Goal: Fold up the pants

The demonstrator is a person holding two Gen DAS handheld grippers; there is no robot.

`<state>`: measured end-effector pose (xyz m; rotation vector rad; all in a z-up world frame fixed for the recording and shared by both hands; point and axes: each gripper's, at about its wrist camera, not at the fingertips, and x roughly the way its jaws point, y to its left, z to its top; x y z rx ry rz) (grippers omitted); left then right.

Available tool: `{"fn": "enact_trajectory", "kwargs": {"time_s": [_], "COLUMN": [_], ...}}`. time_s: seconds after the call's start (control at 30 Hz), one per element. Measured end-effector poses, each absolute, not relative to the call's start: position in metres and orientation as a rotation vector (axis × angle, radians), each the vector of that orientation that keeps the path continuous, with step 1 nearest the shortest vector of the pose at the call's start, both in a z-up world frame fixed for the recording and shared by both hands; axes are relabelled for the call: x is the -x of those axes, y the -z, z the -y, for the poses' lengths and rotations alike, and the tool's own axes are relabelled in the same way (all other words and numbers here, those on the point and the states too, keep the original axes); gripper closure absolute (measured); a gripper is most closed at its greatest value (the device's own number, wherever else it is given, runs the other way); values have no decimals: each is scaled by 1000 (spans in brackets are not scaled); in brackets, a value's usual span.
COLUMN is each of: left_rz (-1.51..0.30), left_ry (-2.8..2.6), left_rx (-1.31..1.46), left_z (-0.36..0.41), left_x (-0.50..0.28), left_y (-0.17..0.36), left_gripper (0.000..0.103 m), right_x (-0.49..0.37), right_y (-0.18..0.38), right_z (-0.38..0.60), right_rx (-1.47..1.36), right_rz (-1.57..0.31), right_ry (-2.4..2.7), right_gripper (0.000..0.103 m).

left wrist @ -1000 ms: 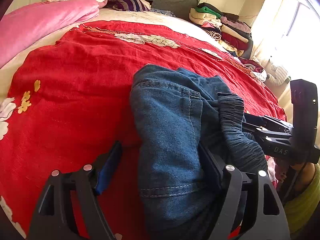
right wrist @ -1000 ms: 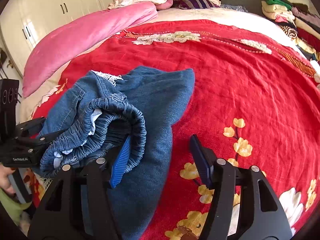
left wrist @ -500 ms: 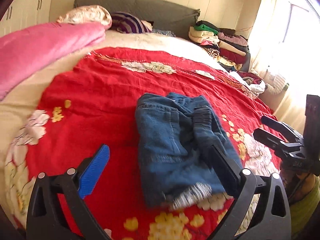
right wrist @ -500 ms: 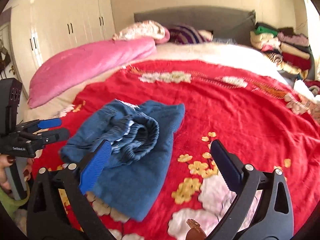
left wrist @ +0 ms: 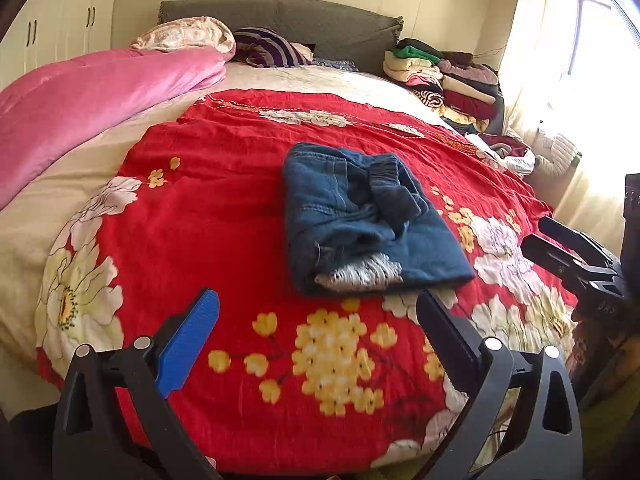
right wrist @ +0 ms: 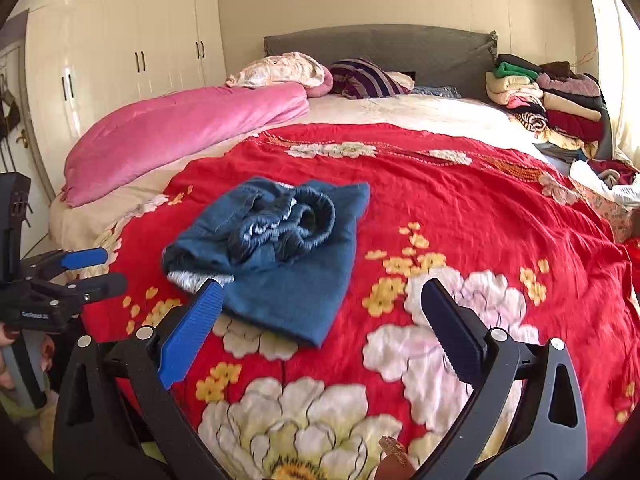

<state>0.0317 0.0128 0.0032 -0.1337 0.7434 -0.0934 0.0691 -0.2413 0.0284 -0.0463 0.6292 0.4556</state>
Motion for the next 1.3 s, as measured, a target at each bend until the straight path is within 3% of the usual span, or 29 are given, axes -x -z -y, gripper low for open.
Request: {"fn": "enact_trajectory", "kwargs": {"time_s": [0.67,1.3], "left_rz": [-791,-798], "left_ry": [45,39], "left_rx": [132,126], "left_z": [-8,-6], "left_x": [-6,-4], "left_y": [15,15], "left_gripper": [4,4], "right_x": [-37,-37], "right_y": [8,1], "right_z": [237,237], "right_rx": [60,70], "right_rz": [-750,-743], "right_ry": [-414,-417], "right_gripper": [9,9]}}
